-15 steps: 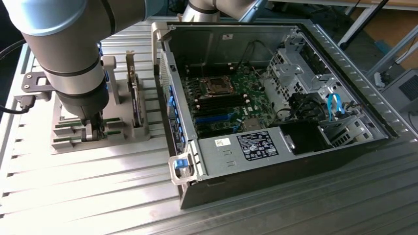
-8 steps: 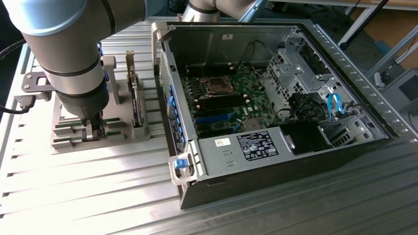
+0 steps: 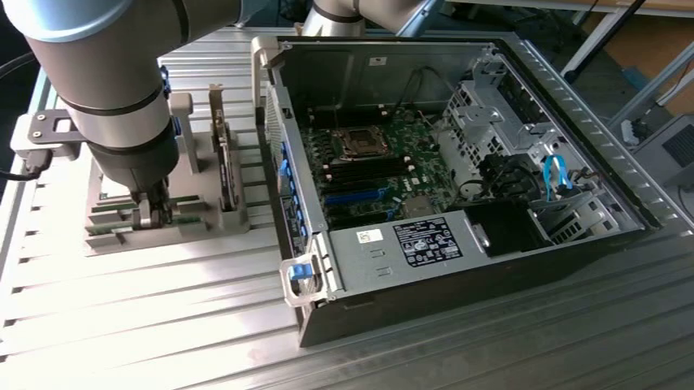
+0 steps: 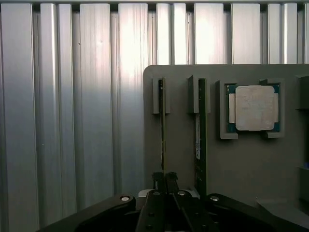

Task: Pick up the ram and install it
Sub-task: 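Pick up the ram and move it above insertion slot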

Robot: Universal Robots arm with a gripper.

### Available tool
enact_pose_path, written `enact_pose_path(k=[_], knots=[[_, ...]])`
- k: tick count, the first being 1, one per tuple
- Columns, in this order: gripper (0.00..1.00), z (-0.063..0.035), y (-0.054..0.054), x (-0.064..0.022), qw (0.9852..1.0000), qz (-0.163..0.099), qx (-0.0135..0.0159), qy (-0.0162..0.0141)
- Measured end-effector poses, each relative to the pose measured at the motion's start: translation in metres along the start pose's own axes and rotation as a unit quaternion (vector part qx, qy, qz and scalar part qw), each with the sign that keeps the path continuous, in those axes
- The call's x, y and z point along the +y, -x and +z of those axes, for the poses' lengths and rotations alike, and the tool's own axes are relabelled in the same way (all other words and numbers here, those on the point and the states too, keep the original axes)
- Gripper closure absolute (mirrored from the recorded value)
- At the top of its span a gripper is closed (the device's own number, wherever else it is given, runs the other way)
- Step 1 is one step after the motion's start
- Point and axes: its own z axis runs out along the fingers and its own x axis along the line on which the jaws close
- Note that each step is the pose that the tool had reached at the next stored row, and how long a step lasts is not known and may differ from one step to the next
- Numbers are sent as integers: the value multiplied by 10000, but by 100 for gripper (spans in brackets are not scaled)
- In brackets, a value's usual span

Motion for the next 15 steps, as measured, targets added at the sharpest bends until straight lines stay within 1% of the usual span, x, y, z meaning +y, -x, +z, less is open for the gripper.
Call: enact_pose_path(k=[15], knots=[[88, -221, 5, 3, 10000, 0, 0, 0]])
